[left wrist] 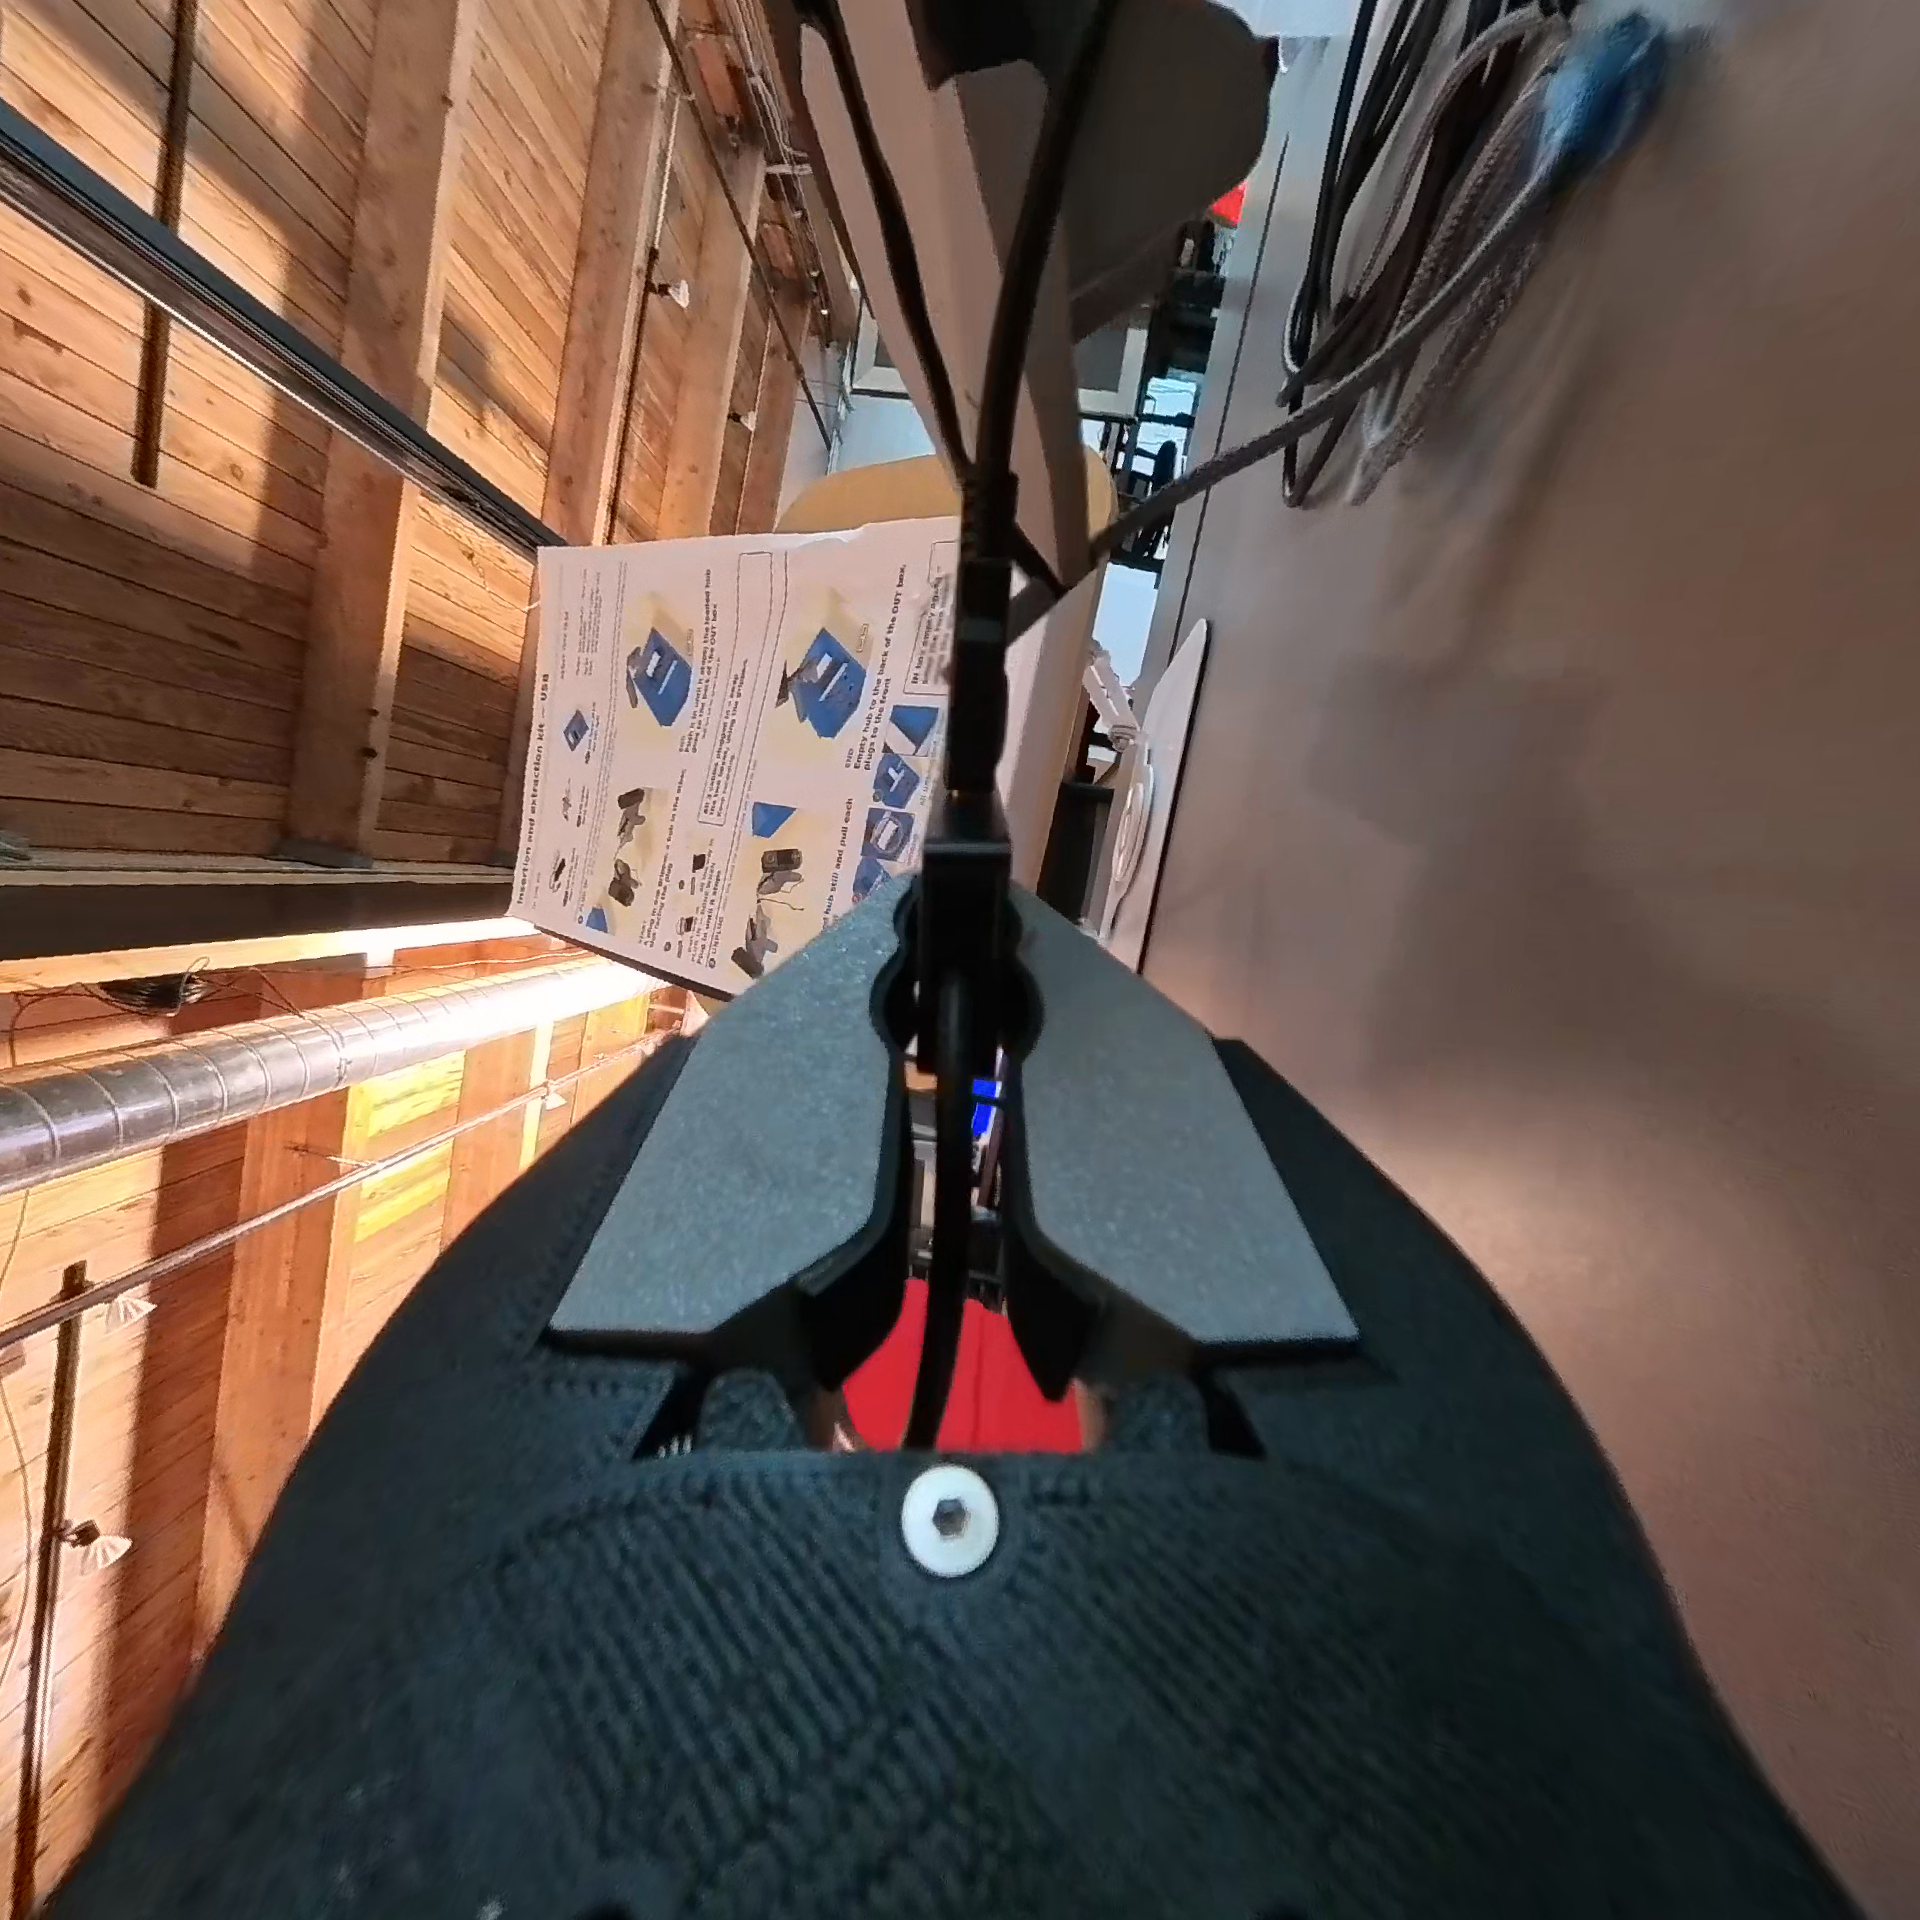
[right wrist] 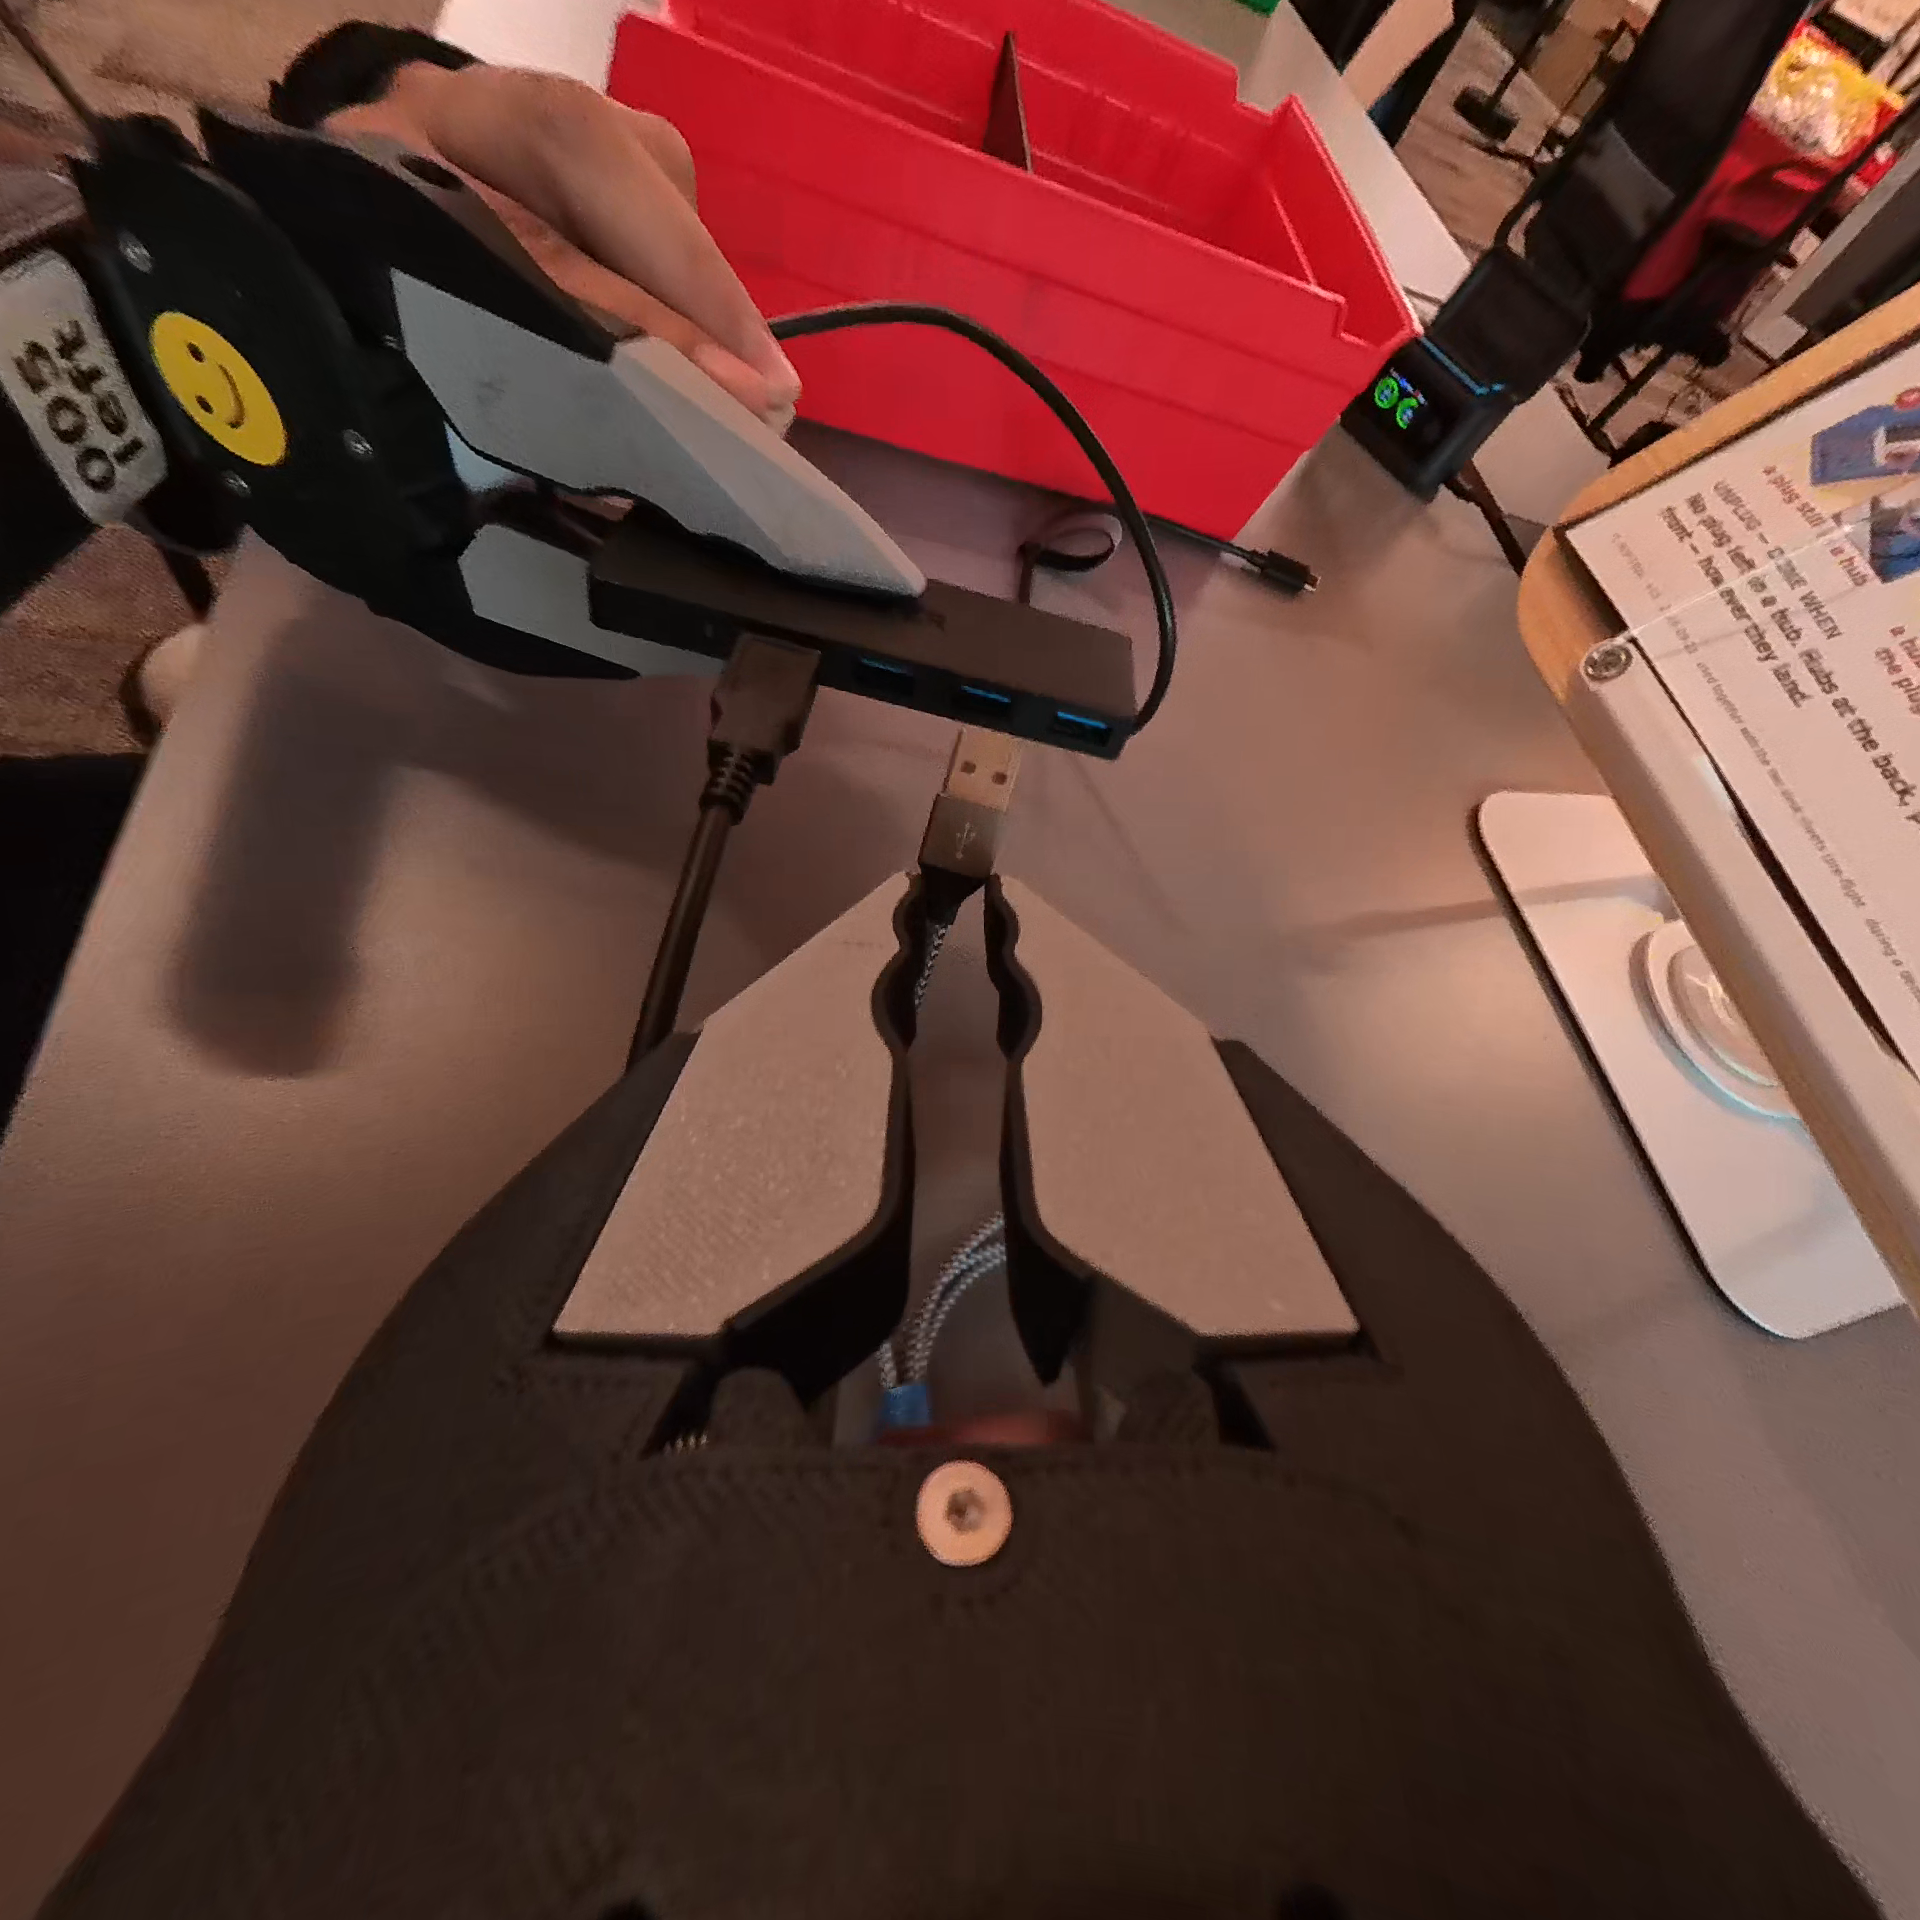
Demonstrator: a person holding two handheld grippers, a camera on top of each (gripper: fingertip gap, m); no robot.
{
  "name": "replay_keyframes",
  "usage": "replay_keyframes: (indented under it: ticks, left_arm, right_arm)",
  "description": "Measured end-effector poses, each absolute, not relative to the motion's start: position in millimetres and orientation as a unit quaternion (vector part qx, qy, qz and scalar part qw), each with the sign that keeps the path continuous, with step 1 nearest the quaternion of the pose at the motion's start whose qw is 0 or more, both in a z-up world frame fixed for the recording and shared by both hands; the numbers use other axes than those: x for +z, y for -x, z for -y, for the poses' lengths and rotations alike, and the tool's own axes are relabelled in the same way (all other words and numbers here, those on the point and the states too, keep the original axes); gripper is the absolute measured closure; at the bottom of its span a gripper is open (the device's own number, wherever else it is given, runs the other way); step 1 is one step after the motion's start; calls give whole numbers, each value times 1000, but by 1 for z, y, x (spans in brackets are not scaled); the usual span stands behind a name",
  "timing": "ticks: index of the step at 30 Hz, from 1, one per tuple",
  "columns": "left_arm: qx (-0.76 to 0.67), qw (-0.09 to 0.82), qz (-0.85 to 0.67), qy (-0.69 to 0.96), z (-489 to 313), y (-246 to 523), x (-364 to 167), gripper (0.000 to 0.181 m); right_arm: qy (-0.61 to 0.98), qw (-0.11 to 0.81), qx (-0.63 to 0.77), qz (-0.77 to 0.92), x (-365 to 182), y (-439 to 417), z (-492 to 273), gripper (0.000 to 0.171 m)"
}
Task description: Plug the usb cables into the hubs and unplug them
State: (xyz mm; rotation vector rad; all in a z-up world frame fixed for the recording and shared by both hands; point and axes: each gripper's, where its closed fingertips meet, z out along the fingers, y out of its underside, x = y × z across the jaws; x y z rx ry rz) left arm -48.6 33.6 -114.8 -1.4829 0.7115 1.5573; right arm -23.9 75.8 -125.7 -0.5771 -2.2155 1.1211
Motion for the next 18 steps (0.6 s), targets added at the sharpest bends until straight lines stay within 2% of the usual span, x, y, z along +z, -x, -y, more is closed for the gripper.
replay_keyframes:
  ticks: [5,18]
  left_arm:
    - [628,408,-292,595,-36,50,-120,172]
    - [627,370,-341,594,-44,42,-138,172]
  right_arm:
    - [243,320,364,840,-136,33,-89,164]
    - [213,301,333,868,-149,23,-77,164]
